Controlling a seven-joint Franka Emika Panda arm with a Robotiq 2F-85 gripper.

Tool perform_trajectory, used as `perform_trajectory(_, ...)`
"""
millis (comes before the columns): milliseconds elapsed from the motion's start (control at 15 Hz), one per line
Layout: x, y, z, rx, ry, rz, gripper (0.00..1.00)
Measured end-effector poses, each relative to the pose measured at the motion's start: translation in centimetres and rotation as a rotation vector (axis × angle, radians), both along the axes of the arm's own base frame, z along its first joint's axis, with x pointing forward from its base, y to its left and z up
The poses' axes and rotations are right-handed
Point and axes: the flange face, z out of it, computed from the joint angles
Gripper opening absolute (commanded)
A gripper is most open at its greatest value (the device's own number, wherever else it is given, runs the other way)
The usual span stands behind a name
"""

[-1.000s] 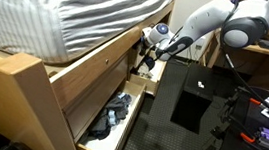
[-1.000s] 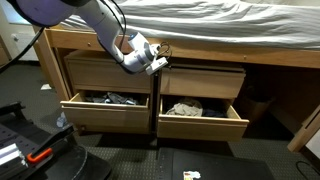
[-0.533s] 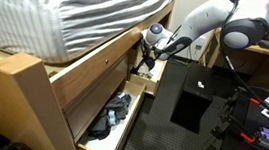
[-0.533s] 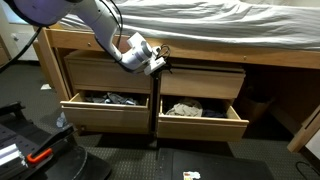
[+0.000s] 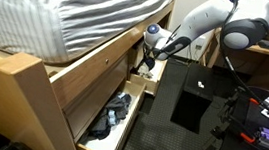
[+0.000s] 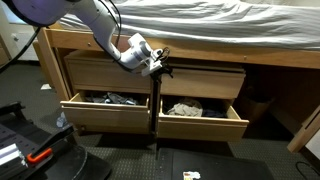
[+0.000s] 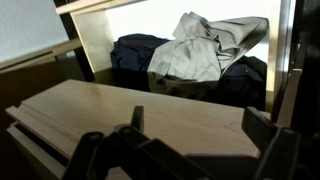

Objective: Close the top right drawer

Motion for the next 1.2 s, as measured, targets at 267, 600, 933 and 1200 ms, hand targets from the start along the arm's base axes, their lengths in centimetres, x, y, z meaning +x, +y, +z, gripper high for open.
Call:
perform_trajectory(267,-0.4,0.3,-0.6,0.037,-0.014,-0.178,1.00)
perform_trajectory(600,-0.4,0.8,-0.8,0.036,0.022,-0.086,1.00)
perform_trajectory(933,-0.5,1.5,-1.8,0.079,0.095,0.174,1.00)
perform_trajectory(1200,-0.6,1.6,-2.4,0.103,0.141,0.385,1.00)
